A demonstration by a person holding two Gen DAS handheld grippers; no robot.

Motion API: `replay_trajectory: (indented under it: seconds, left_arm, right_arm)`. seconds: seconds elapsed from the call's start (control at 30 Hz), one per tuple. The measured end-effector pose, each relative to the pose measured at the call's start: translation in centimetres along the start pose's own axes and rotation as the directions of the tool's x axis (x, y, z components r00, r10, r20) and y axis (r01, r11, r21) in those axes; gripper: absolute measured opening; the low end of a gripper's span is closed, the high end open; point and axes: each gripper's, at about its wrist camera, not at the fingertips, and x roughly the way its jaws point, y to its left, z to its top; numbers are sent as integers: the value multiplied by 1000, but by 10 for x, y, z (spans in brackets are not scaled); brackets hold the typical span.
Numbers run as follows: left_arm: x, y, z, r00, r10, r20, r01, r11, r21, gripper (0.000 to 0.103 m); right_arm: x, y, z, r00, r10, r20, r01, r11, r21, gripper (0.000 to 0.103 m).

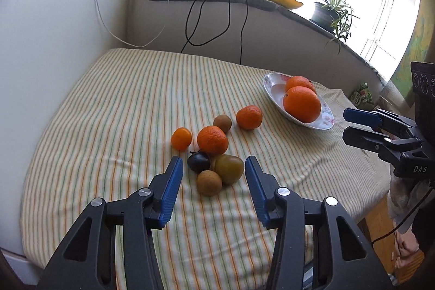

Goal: Organize fruits
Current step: 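Move the left tool to the dark plum and close on it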

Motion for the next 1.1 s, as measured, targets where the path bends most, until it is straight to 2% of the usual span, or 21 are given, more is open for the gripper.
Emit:
replay_trajectory:
  seconds: [0.17, 0.3, 0.5, 0.77, 1.1]
  left_arm:
    - [4, 14, -11, 1000, -1, -17, 0, 999, -35, 38]
    - [10, 25, -17, 1000, -8, -27, 6, 998, -68, 33]
    - [14, 28, -25, 998, -41, -40, 37, 995, -90, 32]
    - [18, 13, -24, 998, -36, -47, 34, 998, -50, 32]
    - [30, 13, -22, 998, -20, -67, 18, 999, -34, 32]
  right_arm:
    - [10, 18, -12, 998, 45, -33, -46, 999, -18, 70]
    - [20, 32, -24, 994, 82, -66, -84, 996, -26, 58]
    - [36, 52, -42, 988, 90, -122, -98, 993, -62, 47]
    - [55, 61, -50, 981, 99, -169, -112, 991, -67, 38]
    - [77, 63, -45, 975, 117, -191, -129, 990, -53, 36]
